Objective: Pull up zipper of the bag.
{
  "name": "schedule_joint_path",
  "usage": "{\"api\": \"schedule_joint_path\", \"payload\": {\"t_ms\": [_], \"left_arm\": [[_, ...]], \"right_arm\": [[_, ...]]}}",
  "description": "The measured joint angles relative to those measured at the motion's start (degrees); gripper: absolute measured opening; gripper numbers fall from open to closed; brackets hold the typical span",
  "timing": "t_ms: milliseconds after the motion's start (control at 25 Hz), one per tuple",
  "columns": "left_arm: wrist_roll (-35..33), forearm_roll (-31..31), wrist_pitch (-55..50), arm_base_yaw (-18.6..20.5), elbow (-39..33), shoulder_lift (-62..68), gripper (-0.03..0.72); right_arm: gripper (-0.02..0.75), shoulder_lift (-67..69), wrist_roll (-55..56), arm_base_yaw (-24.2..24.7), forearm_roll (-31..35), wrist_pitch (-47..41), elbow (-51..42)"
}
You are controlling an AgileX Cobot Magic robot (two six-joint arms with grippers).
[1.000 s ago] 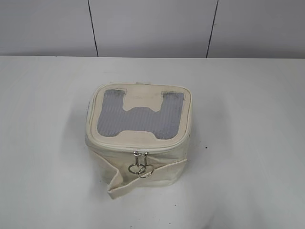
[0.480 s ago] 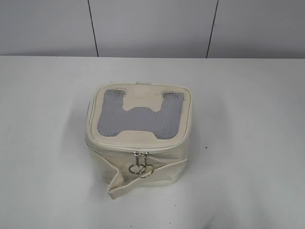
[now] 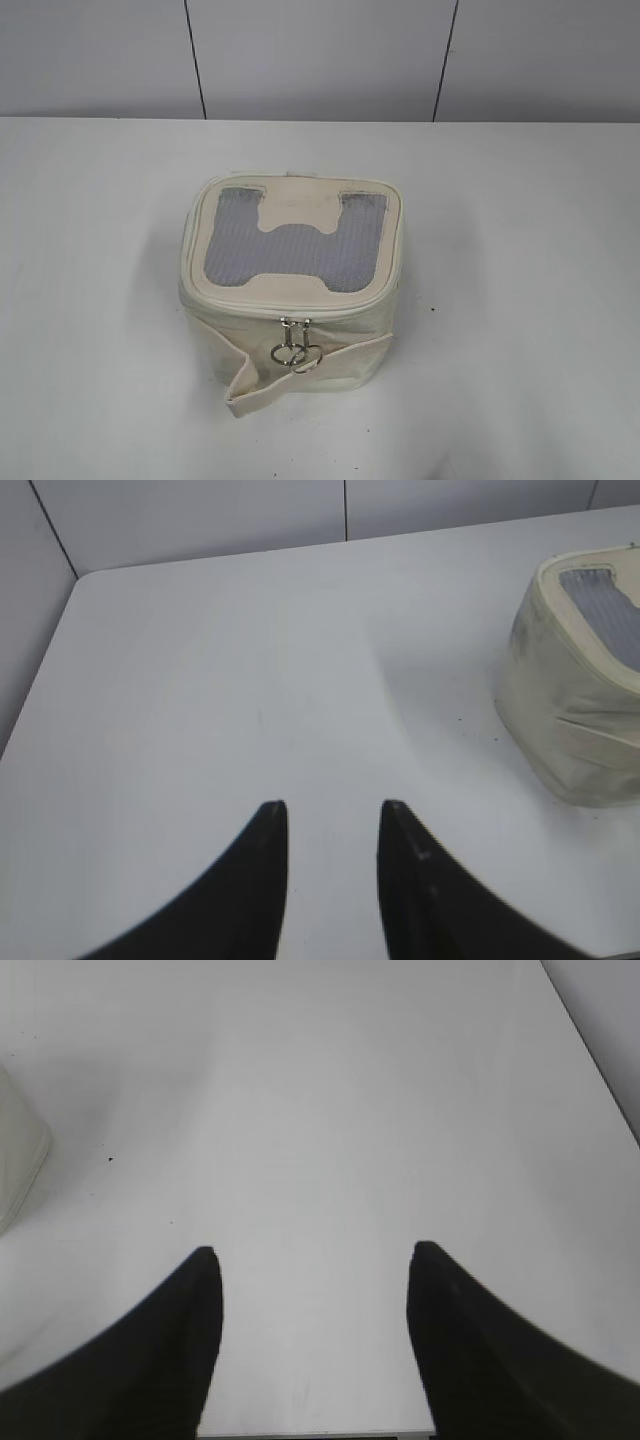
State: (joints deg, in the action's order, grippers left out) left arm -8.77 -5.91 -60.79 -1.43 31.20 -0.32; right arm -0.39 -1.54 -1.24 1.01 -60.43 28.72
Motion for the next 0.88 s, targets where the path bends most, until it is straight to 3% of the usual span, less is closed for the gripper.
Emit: {"api": "schedule_joint_path", "payload": {"t_ms": [880], "left_arm": [[0.0, 0.0, 0.0, 0.0, 0.0, 0.0, 0.244]], "right_arm": [[0.461, 0.0, 0.0, -0.1, 0.0, 0.1, -0.1]]}}
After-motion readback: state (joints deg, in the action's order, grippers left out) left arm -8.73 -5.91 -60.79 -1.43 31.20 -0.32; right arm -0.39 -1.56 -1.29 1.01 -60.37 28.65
